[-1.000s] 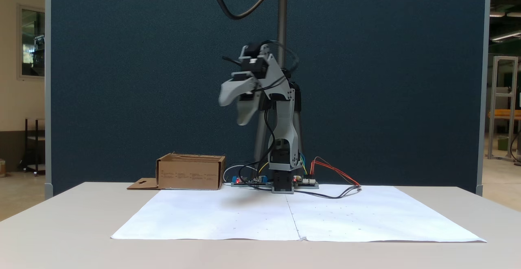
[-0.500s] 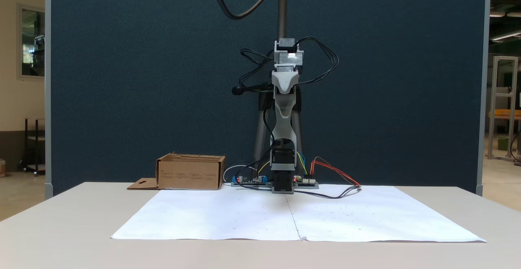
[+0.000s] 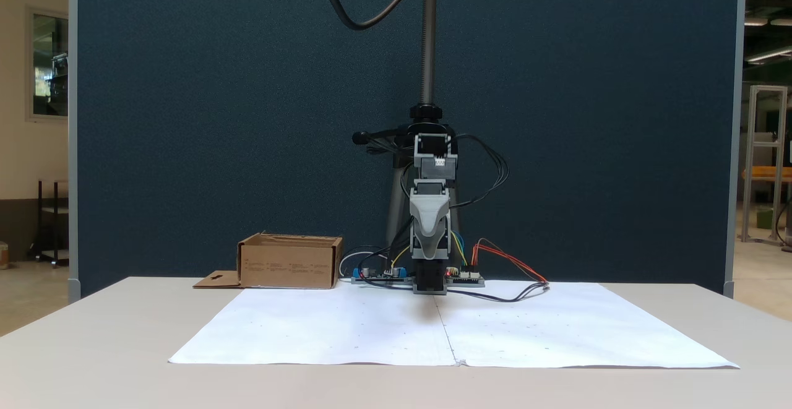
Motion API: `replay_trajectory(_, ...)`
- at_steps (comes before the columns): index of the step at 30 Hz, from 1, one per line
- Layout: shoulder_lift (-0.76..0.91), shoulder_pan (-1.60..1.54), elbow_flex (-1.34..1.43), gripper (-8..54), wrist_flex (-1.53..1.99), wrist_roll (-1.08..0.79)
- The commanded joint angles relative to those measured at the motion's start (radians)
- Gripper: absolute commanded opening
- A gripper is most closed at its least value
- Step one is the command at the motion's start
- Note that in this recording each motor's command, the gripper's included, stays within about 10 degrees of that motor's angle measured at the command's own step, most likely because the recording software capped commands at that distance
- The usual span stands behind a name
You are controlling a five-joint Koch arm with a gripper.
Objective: Grasp a green dice and put it in the bin.
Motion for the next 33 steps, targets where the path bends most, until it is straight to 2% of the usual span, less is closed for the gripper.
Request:
replay_trajectory(1,0.044,0.02,-0.008,43.2,-0.164,0.049)
replay_trajectory(11,0.083,0.048,0.112,45.5,-0.547,-0.002)
replay_trajectory(16,0.109,0.046,0.255,45.3,-0.728,-0.044)
replay_trajectory(19,0.181,0.037,0.39,45.4,-0.859,-0.044)
replay_trajectory(33,0.216,0.038,0.851,43.8,-1.287,-0.069)
